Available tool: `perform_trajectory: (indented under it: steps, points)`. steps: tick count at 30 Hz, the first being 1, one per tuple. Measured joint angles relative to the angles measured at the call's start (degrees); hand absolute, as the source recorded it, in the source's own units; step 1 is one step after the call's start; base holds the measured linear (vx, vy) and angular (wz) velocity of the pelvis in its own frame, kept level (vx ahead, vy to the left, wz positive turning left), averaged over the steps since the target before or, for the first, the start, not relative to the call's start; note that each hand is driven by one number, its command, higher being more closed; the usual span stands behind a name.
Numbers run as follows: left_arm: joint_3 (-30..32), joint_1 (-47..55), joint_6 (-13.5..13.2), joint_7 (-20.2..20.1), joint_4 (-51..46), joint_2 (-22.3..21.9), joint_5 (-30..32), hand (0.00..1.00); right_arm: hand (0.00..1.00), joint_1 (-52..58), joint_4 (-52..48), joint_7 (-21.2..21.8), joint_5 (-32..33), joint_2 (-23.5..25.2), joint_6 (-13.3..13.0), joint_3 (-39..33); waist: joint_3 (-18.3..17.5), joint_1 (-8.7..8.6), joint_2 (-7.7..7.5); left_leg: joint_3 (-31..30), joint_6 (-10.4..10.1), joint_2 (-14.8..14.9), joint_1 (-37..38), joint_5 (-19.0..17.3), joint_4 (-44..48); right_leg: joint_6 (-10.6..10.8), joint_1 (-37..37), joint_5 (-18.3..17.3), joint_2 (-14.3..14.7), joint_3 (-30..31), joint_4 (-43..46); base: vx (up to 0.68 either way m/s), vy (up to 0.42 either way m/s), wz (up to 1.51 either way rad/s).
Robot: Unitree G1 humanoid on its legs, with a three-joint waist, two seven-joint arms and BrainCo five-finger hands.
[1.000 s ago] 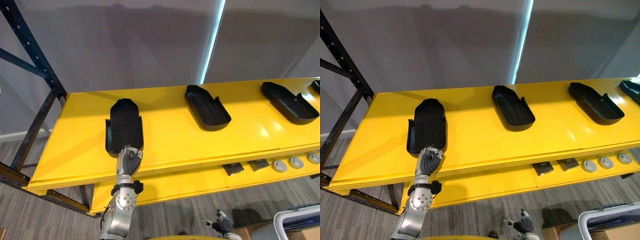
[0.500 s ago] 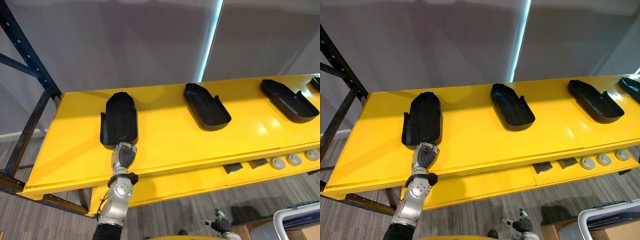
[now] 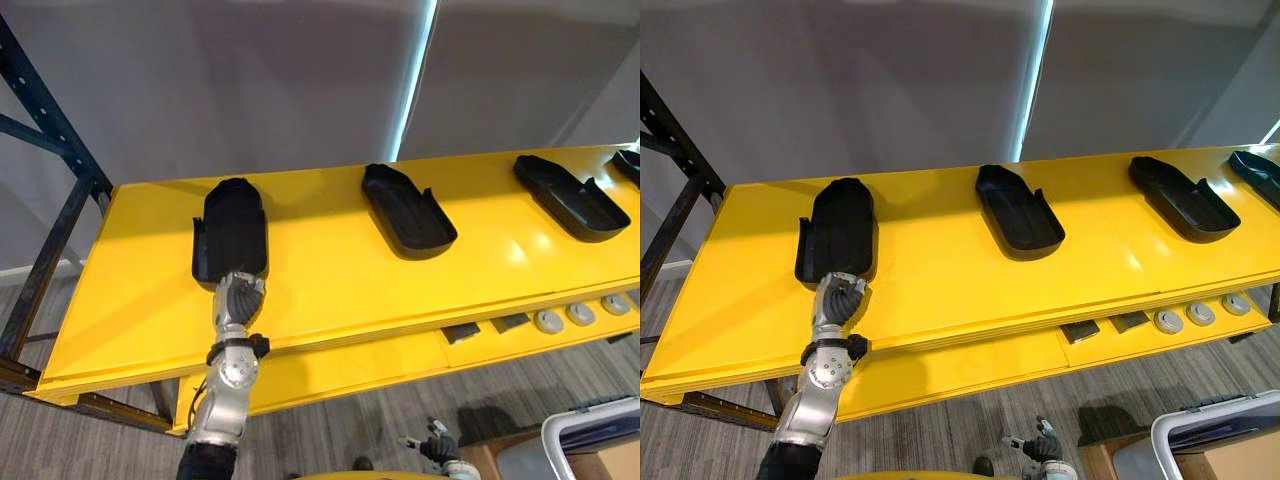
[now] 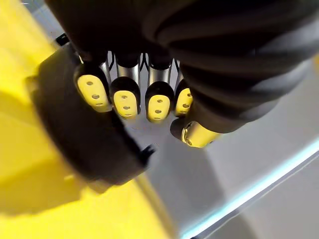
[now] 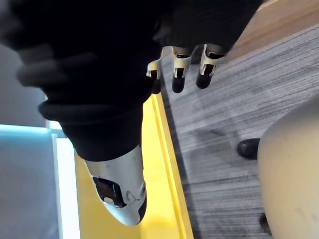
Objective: Walk over and take plastic housings, then place them on the shelf
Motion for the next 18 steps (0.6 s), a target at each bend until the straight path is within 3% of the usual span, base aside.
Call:
perform_trajectory:
  steps: [3,5,8,12,15,16,18]
  points:
    - [7.5,3.3,-3.7,2.7,-9.6,-1.0,-7.1,1.0,0.0,0.1,-0.1,-0.1,0.0,-0.1,0.0,-1.0,0.6,0.72,0.73,-1.4,0.5,0.2,0.6,-0.9,-0.3,0.1,1.2,-0.1,0.1,-1.1,0.4,-0.07,-0.022,0.2]
    - [14.9,5.4,-6.4,5.5,-12.5,-1.8,-13.4,1.0,0.0,0.3,-0.2,-0.6,0.0,-0.2,0.0,-2.0,0.9,1.25,1.28,-2.4,0.7,0.2,0.8,-1.0,-0.3,0.9,1.2,-0.8,0.0,-1.6,1.7,-0.06,-0.011,0.25]
    - [25.3,10.9,-8.1,8.3,-12.6,-3.2,-24.2,1.0,0.0,0.6,-0.8,-0.8,0.0,-0.3,0.1,-2.6,1.2,1.6,1.79,-3.5,0.7,0.2,1.2,-1.0,-0.3,0.8,1.6,-1.5,-0.3,-3.1,3.0,-0.03,-0.009,0.27]
    - [28.4,16.3,-7.3,7.6,-5.1,-4.4,-29.0,1.0,0.0,1.3,-2.5,-0.9,0.0,0.4,0.5,-3.2,1.1,3.39,1.58,-4.7,0.7,0.0,1.4,-1.0,-0.3,0.9,2.3,-2.1,-0.6,-4.7,3.0,-0.01,-0.019,0.21]
    - [28.7,17.6,-3.0,2.8,7.5,-5.9,-28.9,1.0,0.0,1.8,-4.1,-0.8,-0.1,1.1,0.7,-3.0,0.8,3.86,1.14,-5.3,0.6,-0.1,1.3,-1.0,0.3,0.7,2.7,-2.7,-0.9,-6.2,3.0,0.01,-0.03,0.15]
    - [28.7,17.4,-1.6,1.2,13.5,-6.6,-28.9,0.0,0.0,1.7,-4.3,-0.7,-0.1,1.4,0.9,-2.8,0.8,3.99,0.93,-5.3,0.4,0.1,1.1,-1.3,1.3,0.5,3.1,-2.9,-1.0,-6.5,3.0,0.02,-0.023,0.07]
    - [28.4,17.2,0.4,-1.1,23.2,-7.4,-29.0,0.0,0.0,1.6,-4.7,-0.5,-0.1,1.8,1.3,-2.1,0.6,4.04,0.65,-5.4,0.5,0.1,1.5,-1.5,2.1,0.6,3.6,-3.6,-1.2,-6.9,3.3,0.02,-0.032,0.05]
